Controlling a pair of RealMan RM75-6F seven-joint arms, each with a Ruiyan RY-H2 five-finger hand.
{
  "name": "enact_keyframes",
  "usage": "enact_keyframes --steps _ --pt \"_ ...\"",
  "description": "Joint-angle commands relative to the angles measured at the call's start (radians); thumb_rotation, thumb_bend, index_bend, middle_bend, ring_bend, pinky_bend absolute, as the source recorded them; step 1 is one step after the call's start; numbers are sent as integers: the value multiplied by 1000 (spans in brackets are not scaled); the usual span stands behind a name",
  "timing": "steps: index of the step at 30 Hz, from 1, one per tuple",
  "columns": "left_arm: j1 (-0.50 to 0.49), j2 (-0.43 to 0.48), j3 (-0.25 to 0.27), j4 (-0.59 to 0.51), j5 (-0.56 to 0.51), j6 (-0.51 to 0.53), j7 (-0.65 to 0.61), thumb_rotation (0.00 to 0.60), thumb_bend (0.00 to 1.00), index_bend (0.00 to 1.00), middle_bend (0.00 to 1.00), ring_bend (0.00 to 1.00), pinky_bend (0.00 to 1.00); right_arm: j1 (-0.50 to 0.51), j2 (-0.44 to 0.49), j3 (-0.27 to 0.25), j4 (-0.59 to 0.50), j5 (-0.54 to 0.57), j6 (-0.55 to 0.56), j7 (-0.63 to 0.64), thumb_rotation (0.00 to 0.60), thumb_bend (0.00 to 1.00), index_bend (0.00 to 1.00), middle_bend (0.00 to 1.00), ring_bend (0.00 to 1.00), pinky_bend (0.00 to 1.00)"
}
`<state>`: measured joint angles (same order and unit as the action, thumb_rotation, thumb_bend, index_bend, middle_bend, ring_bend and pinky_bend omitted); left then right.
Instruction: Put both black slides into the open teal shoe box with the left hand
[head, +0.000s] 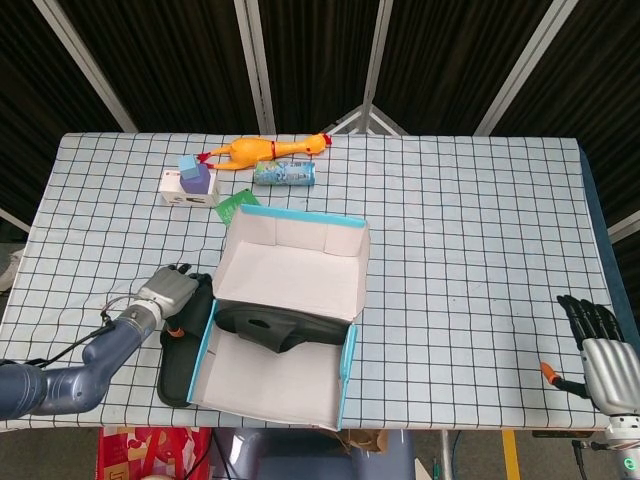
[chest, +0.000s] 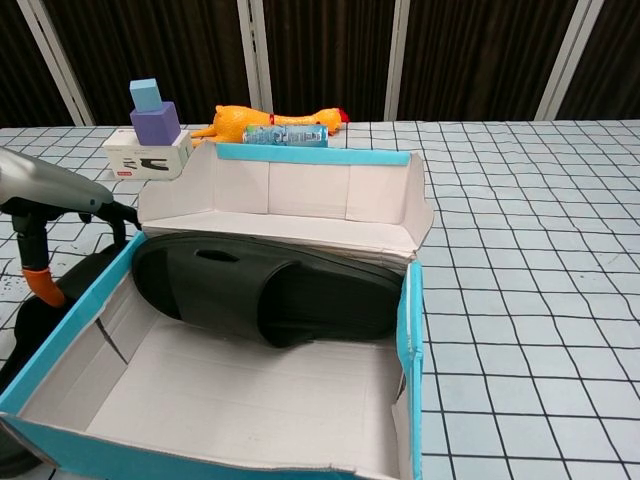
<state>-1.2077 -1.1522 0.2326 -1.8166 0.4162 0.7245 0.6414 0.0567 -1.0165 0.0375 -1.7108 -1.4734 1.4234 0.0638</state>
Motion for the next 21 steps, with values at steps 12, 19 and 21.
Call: enact_keyframes --steps 12,19,21 --pt "-15 -23 21 -7 -9 3 2 554 154 0 214 22 123 -2 3 0 0 0 3 8 600 246 46 90 52 41" --pt "-28 -32 29 -4 -24 7 5 557 154 0 234 22 123 -3 4 0 -1 -1 4 10 600 247 46 90 52 40" --pt "-32 -34 32 -5 -27 11 8 561 156 0 245 22 123 -3 4 0 -2 -2 5 10 600 247 47 90 52 40"
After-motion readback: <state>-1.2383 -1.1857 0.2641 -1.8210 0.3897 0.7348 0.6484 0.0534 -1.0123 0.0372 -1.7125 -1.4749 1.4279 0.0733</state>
